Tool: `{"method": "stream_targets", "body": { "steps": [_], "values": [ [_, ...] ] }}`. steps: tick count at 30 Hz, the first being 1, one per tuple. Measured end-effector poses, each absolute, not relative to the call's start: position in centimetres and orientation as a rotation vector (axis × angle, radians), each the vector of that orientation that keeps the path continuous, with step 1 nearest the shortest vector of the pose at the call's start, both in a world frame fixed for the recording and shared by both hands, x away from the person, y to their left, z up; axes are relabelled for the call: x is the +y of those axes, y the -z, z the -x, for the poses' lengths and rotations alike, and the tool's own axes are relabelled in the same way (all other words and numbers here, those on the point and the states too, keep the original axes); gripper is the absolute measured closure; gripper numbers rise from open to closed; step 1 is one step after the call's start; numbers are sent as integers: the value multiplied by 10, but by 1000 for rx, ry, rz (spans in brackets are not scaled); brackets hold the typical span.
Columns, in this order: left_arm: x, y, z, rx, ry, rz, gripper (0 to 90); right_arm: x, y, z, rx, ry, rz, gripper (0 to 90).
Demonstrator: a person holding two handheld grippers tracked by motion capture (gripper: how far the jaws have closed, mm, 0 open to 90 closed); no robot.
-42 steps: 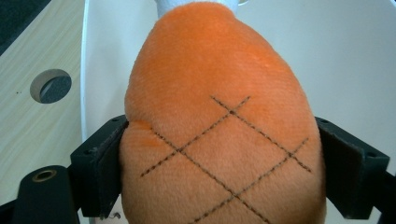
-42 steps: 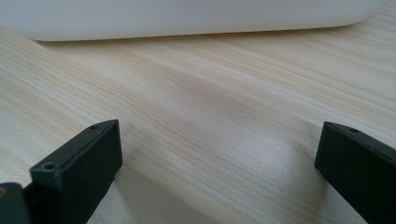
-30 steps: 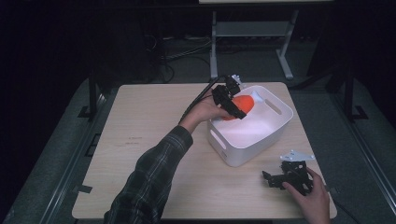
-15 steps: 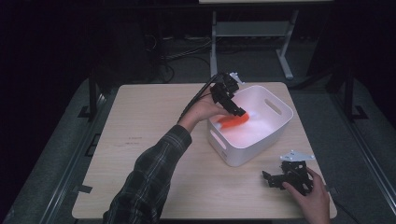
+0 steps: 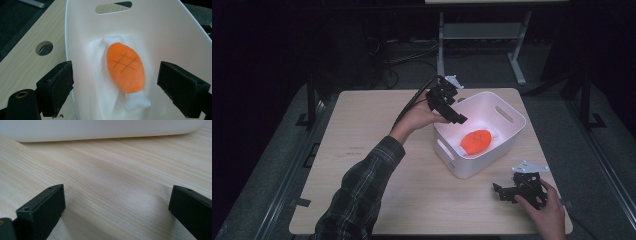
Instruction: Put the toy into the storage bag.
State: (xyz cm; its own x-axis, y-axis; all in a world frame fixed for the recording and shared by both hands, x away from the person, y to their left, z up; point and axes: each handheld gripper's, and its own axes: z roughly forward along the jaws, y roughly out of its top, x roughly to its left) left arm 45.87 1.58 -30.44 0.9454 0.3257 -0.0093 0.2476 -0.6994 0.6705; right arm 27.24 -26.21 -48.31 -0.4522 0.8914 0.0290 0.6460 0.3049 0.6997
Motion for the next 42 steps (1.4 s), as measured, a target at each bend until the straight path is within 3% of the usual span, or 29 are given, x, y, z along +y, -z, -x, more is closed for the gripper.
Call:
{"method": "stream_targets", "body": {
  "steps": [19,42],
  "values": [
    [82,304,-435,451,-171,-2307,133,-262,483,-272,2213,-927,-1377,2],
    [146,336,-390,559,-223,-2256,142,-262,483,-273,2212,-927,-1374,2]
  ]
}}
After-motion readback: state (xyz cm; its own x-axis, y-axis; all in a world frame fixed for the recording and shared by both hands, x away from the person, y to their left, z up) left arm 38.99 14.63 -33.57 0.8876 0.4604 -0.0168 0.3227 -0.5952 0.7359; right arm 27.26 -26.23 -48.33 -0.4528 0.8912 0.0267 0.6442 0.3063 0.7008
